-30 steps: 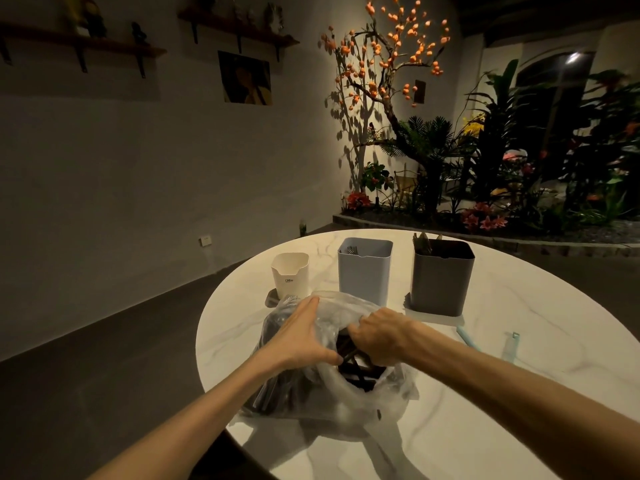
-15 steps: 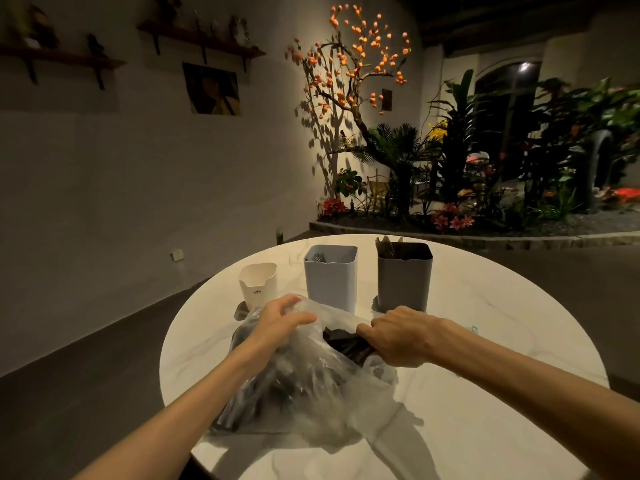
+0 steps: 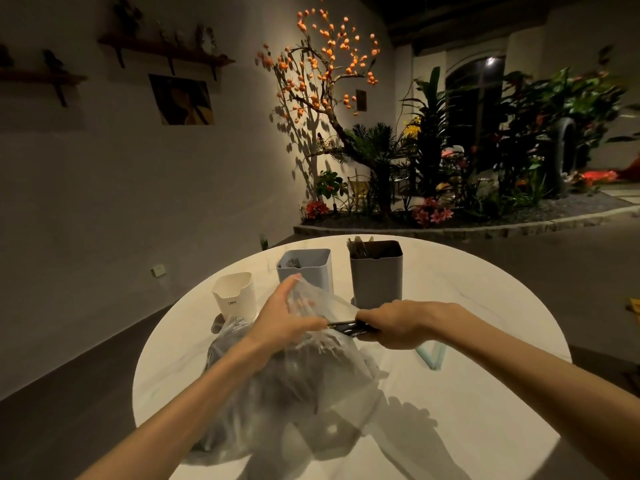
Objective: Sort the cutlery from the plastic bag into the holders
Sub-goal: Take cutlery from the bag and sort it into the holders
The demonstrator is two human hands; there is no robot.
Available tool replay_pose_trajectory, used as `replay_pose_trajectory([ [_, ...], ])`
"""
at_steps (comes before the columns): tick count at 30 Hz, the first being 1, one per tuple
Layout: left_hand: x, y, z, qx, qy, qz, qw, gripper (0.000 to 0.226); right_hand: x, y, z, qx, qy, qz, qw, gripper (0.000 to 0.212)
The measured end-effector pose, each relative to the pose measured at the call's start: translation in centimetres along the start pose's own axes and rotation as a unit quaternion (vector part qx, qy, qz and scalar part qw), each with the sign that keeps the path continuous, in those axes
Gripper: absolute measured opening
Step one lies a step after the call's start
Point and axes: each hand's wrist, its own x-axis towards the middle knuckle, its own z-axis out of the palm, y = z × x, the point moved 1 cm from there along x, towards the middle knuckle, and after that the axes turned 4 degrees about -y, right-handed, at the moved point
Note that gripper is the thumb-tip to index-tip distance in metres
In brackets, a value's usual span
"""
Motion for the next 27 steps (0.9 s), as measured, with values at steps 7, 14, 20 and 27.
replay_pose_trajectory([
  [7,-0.7,1.8,-0.3,0.143,-0.039,-0.035,0.988,0.109,-0.1,-0.1,-0.2,-0.041,0.055,0.021,0.997,0.021],
  [14,-1.2,0.9,-2.3,0.169,-0.012,-0.062,0.984,0.086,-1.8,0.4,-0.4,-0.048,0.098,0.003,0.994,0.022],
  [20,-0.5,-0.1,-4.6,0.193,-0.091,-0.098,0.972,0.099,-3.2,1.6,-0.4,0.037,0.082,-0.003,0.996,0.02],
  [27,-0.2,-1.4,-5.5,0.117,-0.054,-0.119,0.984,0.084,-5.0,2.6,-1.4,0.337,0.028,-0.028,0.941,0.02],
])
